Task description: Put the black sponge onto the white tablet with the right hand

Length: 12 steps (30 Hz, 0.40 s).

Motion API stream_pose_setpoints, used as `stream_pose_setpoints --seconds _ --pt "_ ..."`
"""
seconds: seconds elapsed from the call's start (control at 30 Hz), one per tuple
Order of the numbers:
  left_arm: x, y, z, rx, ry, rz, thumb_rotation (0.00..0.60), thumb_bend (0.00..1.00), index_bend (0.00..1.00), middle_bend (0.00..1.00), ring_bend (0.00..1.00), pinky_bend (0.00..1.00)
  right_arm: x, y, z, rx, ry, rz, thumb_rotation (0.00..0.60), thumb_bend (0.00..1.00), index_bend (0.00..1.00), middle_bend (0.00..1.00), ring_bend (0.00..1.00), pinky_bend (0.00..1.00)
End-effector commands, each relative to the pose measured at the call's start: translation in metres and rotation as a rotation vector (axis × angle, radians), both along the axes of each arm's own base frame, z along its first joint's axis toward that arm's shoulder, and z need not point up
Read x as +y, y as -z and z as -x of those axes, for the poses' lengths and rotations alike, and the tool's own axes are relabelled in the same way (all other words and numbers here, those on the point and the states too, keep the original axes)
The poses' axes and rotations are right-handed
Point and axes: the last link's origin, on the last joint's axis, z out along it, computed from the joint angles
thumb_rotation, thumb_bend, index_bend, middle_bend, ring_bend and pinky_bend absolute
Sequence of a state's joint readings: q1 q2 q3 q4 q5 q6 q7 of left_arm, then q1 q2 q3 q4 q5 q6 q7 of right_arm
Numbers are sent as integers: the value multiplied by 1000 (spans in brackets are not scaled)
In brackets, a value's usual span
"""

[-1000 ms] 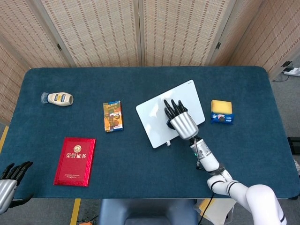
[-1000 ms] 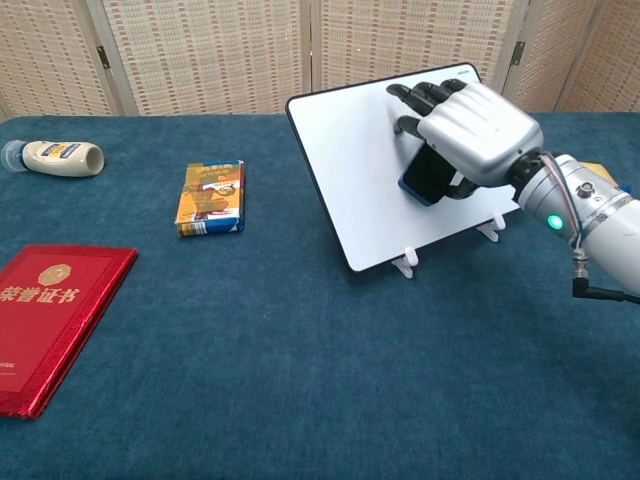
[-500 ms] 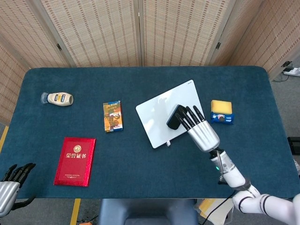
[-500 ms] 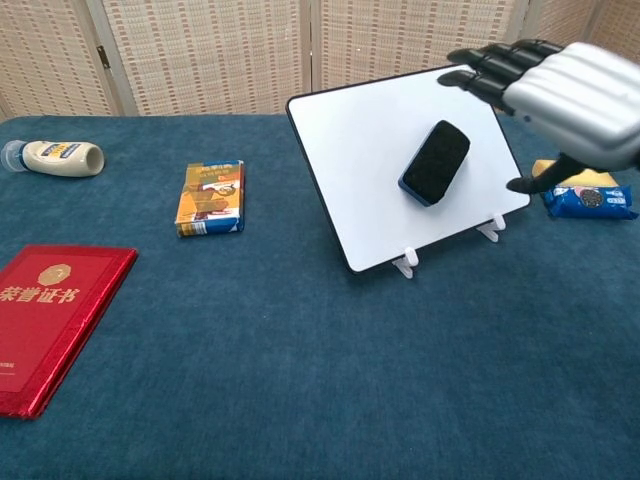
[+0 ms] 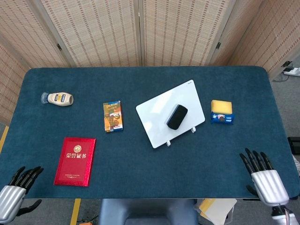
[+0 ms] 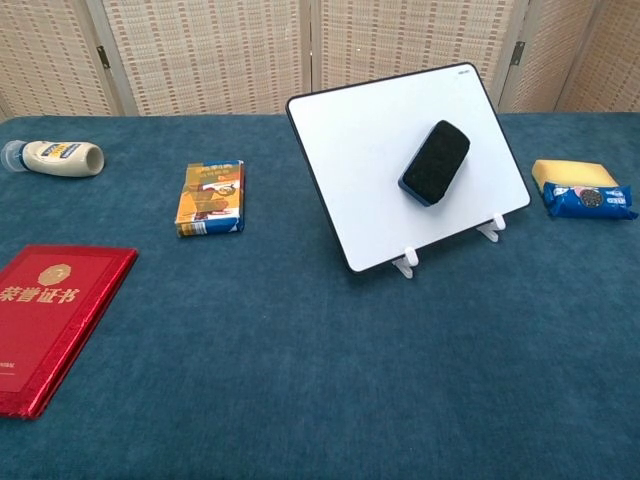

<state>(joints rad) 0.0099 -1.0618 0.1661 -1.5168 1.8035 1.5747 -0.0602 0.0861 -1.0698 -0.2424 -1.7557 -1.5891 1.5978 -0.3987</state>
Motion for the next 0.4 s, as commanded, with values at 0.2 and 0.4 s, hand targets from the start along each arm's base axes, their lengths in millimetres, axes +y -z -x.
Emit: stream_pose_setpoints --seconds 0.2,0.4 --pt "-18 1 -10 4 54 -1 600 249 46 125 157 33 44 -21 21 -78 24 31 600 183 0 0 0 60" --pt "-25 4 -14 15 75 10 600 249 40 125 157 33 58 -29 17 -107 -25 52 600 183 0 0 0 60"
